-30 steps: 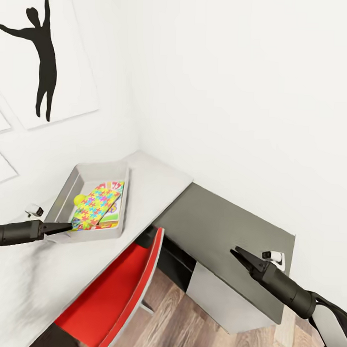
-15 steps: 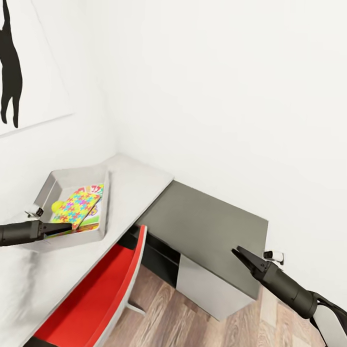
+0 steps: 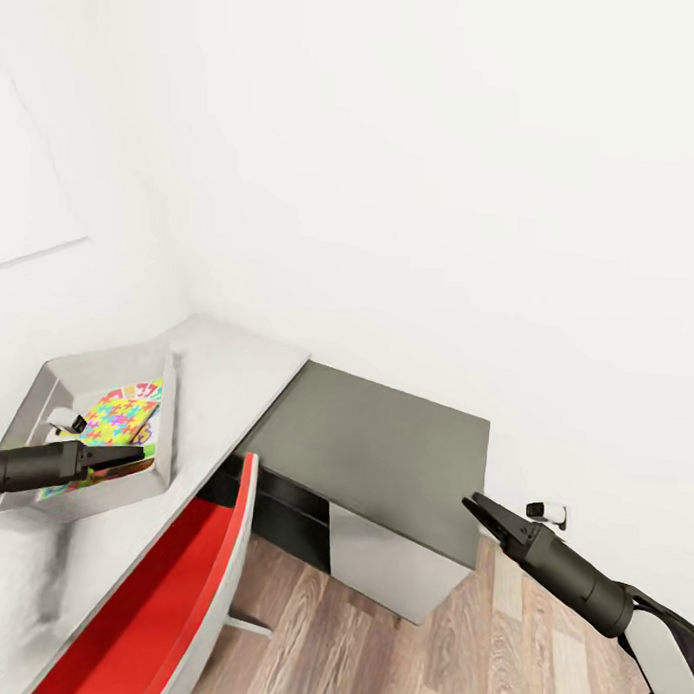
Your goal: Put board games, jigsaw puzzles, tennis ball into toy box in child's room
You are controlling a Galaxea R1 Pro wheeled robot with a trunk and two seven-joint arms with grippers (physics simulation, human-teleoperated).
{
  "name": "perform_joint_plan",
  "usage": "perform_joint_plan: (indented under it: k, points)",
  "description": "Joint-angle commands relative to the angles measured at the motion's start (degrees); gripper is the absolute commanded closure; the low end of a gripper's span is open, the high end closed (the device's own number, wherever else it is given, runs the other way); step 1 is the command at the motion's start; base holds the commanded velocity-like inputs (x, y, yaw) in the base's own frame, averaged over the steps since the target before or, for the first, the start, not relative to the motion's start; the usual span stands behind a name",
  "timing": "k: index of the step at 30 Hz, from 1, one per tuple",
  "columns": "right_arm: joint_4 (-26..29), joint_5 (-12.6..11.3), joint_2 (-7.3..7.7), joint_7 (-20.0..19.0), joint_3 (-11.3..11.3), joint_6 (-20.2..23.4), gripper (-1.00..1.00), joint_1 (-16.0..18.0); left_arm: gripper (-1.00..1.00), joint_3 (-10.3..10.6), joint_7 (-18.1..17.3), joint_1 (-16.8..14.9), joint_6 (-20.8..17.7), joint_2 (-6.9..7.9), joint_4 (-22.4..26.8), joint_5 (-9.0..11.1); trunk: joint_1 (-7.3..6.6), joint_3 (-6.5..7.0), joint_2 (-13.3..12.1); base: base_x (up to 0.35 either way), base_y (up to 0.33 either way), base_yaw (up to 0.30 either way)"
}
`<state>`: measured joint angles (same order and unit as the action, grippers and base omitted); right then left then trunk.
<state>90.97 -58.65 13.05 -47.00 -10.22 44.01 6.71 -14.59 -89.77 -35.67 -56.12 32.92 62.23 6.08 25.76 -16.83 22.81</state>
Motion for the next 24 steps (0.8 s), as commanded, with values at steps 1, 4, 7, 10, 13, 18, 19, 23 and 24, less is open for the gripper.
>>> perform_joint_plan:
  k: [1, 4, 7, 10, 13, 18, 19, 23, 24]
  points:
    - [0.00, -0.17, 0.00, -0.02, -0.01, 0.32, -1.00, 0.06, -1.00, 0.00, -0.23, -0.01, -0.60, 0.03, 0.02, -0.02, 0.02, -0.05, 0.11, -0.129, 0.000, -0.260]
    - [0.00, -0.14, -0.02, -0.02, 0.01, 0.30, -1.00, 0.06, -1.00, 0.00, -0.23, -0.01, -0.58, 0.02, 0.02, -0.02, 0.02, 0.11, 0.11, -0.088, 0.000, -0.260]
    - [-0.02, 0.52, -0.05, -0.02, 0.02, 0.29, -1.00, 0.06, -1.00, 0.00, -0.23, -0.01, -0.58, -0.01, 0.01, -0.04, 0.02, 0.26, 0.11, -0.034, 0.000, -0.260]
    - [-0.06, 1.84, -0.27, -0.02, 0.02, 0.29, -1.00, 0.06, -1.00, 0.00, -0.23, -0.01, -0.56, -0.02, 0.01, -0.06, 0.02, 0.42, 0.11, -0.014, 0.000, -0.260]
    - [-0.07, 2.84, -0.41, -0.02, 0.05, 0.32, -1.00, 0.06, -1.00, 0.00, -0.23, 0.03, -0.55, 0.01, 0.02, -0.04, 0.02, 0.58, 0.11, -0.008, 0.000, -0.260]
    - [-0.05, 3.81, -0.53, -0.02, 0.10, 0.28, -1.00, 0.06, -1.00, 0.00, -0.23, 0.20, -0.52, 0.00, 0.06, -0.05, 0.02, 0.87, 0.11, -0.092, 0.000, -0.243]
    - [-0.04, 3.87, -0.54, -0.02, 0.10, 0.26, -1.00, 0.06, -1.00, 0.00, -0.23, 0.21, -0.51, 0.01, 0.06, -0.06, 0.02, 0.94, 0.11, -0.172, 0.000, -0.205]
    - [-0.01, 4.03, -0.53, -0.10, 0.11, -0.67, -1.00, 0.06, -1.00, 0.00, -0.23, 0.25, -0.51, 0.01, 0.08, -0.08, 0.02, 1.25, 0.11, -0.171, 0.000, -0.171]
    - [-0.01, 4.03, -0.52, -0.12, 0.13, -0.99, -1.00, 0.06, -1.00, 0.00, -0.23, 0.25, -0.50, 0.00, 0.08, -0.07, 0.02, 1.33, 0.11, -0.102, 0.000, -0.156]
